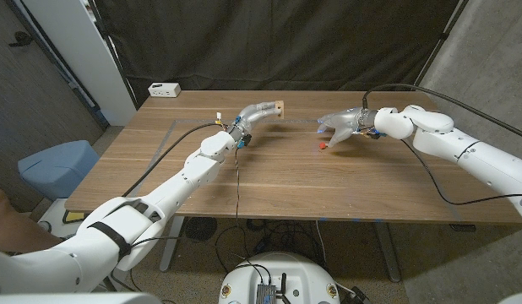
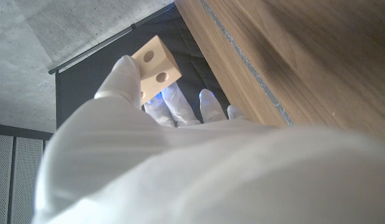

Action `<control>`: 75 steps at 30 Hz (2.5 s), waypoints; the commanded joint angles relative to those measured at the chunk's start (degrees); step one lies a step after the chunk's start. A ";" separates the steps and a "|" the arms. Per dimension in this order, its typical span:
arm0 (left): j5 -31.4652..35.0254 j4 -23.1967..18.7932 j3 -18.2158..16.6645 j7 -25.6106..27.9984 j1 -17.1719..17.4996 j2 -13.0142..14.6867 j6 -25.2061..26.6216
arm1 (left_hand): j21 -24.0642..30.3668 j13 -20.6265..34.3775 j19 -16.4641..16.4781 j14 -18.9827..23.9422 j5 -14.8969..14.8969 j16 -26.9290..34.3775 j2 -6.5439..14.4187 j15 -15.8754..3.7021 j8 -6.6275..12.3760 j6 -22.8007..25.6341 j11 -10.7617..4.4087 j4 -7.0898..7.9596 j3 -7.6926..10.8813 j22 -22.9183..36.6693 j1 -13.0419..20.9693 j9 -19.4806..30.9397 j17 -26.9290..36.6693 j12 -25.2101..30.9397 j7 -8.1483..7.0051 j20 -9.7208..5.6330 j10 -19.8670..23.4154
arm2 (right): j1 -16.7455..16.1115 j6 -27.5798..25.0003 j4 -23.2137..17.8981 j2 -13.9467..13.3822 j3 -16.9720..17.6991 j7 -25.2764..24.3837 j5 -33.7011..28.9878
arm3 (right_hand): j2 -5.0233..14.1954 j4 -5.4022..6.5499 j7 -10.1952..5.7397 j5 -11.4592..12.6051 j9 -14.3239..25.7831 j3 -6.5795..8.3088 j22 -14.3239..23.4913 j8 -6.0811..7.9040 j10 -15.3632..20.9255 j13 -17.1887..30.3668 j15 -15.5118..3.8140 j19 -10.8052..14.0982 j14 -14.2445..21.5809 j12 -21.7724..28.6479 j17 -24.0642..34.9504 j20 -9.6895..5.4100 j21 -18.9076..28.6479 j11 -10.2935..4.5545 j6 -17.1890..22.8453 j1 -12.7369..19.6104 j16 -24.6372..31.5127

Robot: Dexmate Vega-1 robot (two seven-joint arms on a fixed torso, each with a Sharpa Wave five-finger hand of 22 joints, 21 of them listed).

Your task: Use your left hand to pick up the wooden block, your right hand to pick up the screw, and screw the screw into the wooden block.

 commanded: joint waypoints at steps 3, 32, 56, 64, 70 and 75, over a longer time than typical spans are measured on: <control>0.39 0.50 0.17 0.54 -0.04 -0.15 0.49 | 0.18 0.37 -0.40 0.34 0.54 0.42 0.58 -6.12 0.41 0.33 -0.17 -0.06 -0.14 0.03 0.42 0.23 0.33 -0.07 -0.35 0.43 0.47 | 1.71 1.44 3.52 1.92 -1.79 -0.87 -1.14 | -0.49 0.33 -0.23 -0.19 0.35 0.29 0.30 0.20 0.09 0.23 -0.38 0.37 0.47 0.20 0.21 0.09 0.30 0.11 0.01 -0.08 0.35; 0.61 2.85 0.42 0.24 -0.94 -0.93 -0.06 | 0.35 0.62 -0.49 0.24 0.62 0.66 0.88 -6.07 0.21 0.14 -0.16 -0.19 -0.43 0.02 0.57 0.24 0.56 -0.60 -0.42 0.39 0.32 | 4.19 2.61 7.05 3.58 -4.42 -1.35 -2.82 | -0.26 0.45 3.15 -0.06 2.26 0.71 0.32 3.20 -3.36 0.43 0.67 0.40 -0.19 -0.47 0.64 -0.18 -0.02 3.78 2.13 0.51 -0.02; 0.91 4.07 0.79 -0.13 -1.74 -1.65 -0.43 | 0.51 0.87 -0.39 0.39 0.61 0.91 1.09 -6.23 0.21 0.41 -0.19 -0.27 -0.72 0.02 0.65 0.25 0.68 -0.84 -0.38 0.33 0.71 | 3.88 2.67 7.48 3.66 -5.42 -3.27 -4.49 | 0.19 0.36 4.02 0.16 3.82 1.38 0.32 5.97 -3.20 0.50 0.37 0.79 -0.46 -0.01 0.85 -0.71 0.02 4.30 4.72 1.46 -0.06; 1.03 3.07 0.84 0.39 -1.29 -1.43 0.15 | 0.53 0.96 -0.39 0.46 0.60 0.99 1.24 -6.17 0.24 0.56 -0.19 -0.25 -0.79 0.02 0.66 0.25 0.72 -0.91 -0.27 0.33 0.84 | 3.68 3.15 7.70 3.52 -5.46 -4.03 -4.67 | 0.33 0.34 3.99 0.18 4.23 1.59 0.32 6.61 -3.07 0.51 0.27 1.03 -0.20 0.08 0.89 -0.91 0.07 4.30 5.16 1.79 0.04; 1.19 2.32 1.02 0.59 -1.04 -1.27 0.71 | 0.55 1.02 -0.38 0.45 0.60 1.03 1.33 -6.17 0.24 0.63 -0.18 -0.23 -0.84 0.02 0.64 0.26 0.75 -0.98 -0.31 0.26 0.89 | 3.55 3.61 7.88 3.49 -5.53 -5.01 -5.04 | 0.41 0.32 3.98 0.17 4.68 1.76 0.32 7.40 -3.00 0.52 0.13 1.20 -0.09 0.14 0.93 -0.95 0.09 4.10 5.92 2.08 0.08; 1.28 1.97 1.06 0.79 -0.94 -1.20 0.85 | 0.56 1.07 -0.37 0.48 0.60 1.07 1.43 -6.16 0.26 0.71 -0.18 -0.20 -0.89 0.02 0.60 0.26 0.78 -1.04 -0.28 0.25 0.90 | 3.42 3.73 7.91 3.45 -5.46 -5.59 -5.18 | 0.46 0.32 4.06 0.17 5.09 1.90 0.32 8.17 -2.82 0.52 0.13 1.33 0.04 0.23 0.97 -0.98 0.10 4.18 6.75 2.30 0.12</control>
